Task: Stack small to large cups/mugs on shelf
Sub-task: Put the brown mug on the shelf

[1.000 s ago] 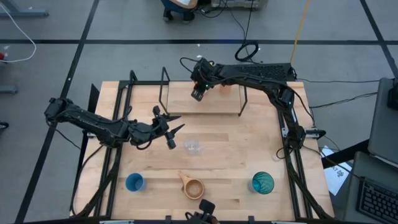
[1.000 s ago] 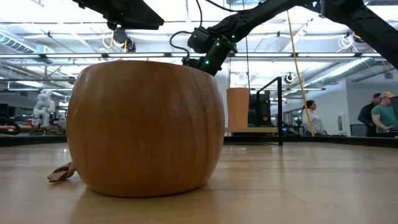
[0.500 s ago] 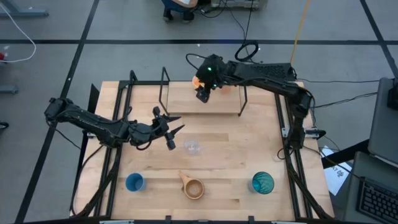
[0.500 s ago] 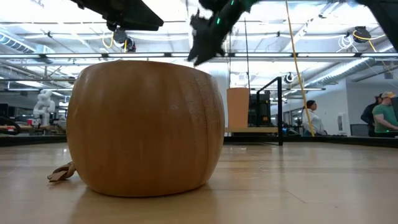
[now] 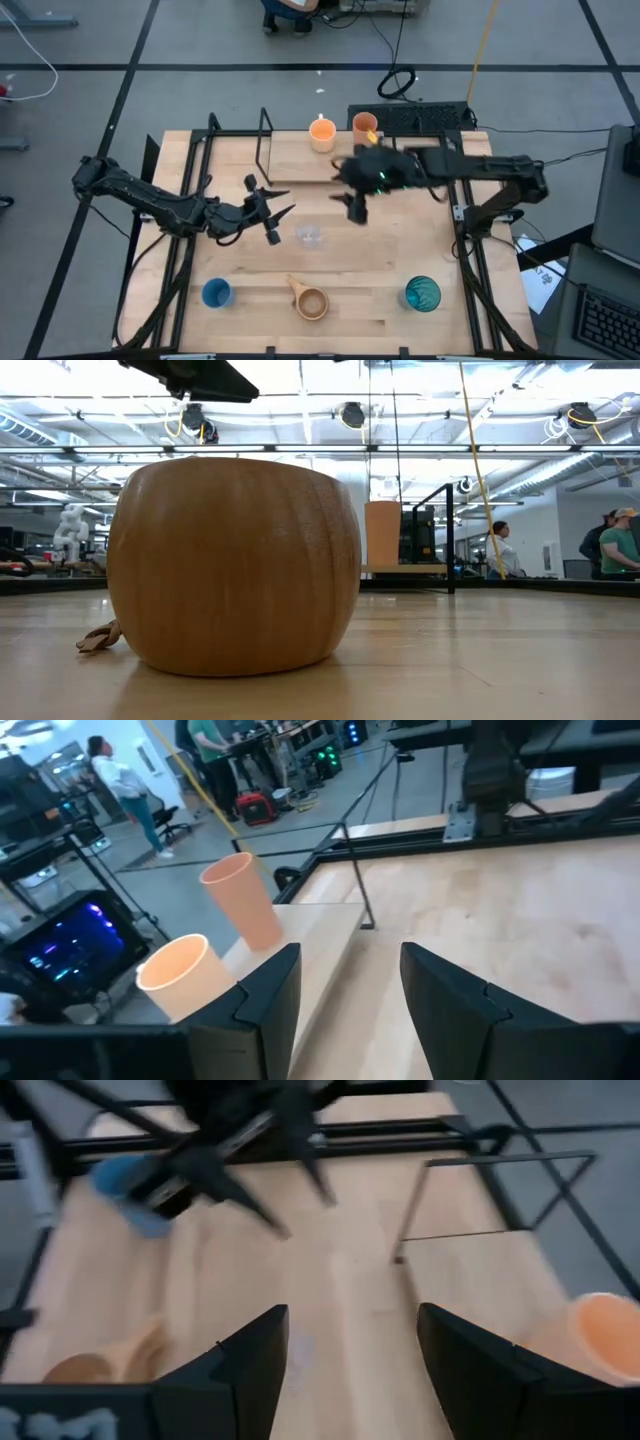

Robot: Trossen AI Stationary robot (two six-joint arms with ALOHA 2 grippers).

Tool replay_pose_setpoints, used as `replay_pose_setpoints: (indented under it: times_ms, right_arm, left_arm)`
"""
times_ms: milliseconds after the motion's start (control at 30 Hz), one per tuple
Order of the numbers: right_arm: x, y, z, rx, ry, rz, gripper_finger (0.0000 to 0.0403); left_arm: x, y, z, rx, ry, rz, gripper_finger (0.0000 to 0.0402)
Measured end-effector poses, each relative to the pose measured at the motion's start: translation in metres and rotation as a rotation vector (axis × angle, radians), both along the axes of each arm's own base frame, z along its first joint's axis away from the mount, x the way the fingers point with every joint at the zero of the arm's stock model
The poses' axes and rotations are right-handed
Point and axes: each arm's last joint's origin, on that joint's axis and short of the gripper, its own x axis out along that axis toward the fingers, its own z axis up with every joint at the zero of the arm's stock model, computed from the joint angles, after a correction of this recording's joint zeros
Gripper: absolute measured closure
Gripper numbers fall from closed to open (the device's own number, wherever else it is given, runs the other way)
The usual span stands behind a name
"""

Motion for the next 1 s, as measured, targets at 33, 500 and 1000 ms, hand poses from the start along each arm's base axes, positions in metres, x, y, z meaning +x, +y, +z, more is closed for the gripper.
replay_pose_setpoints:
  times_ms: [33, 500, 1000]
  right_arm:
    - [-0.005, 0.008, -0.005, 0.001, -0.012, 0.017, 0.0191]
    - [-0.05, 0.062, -0.075, -0.028, -0.175, 0.03, 0.0192]
    - [-0.054, 0.082, -0.112, -0.044, -0.281, 0.068, 0.0193]
  left_arm:
    - [0.0, -0.002, 0.0, -0.001, 0.0, -0.007, 0.0227]
    - [-0.006, -0.024, -0.008, -0.068, 0.067, -0.204, 0.0227]
    - [-0.02, -0.041, -0.026, -0.191, 0.261, -0.384, 0.0227]
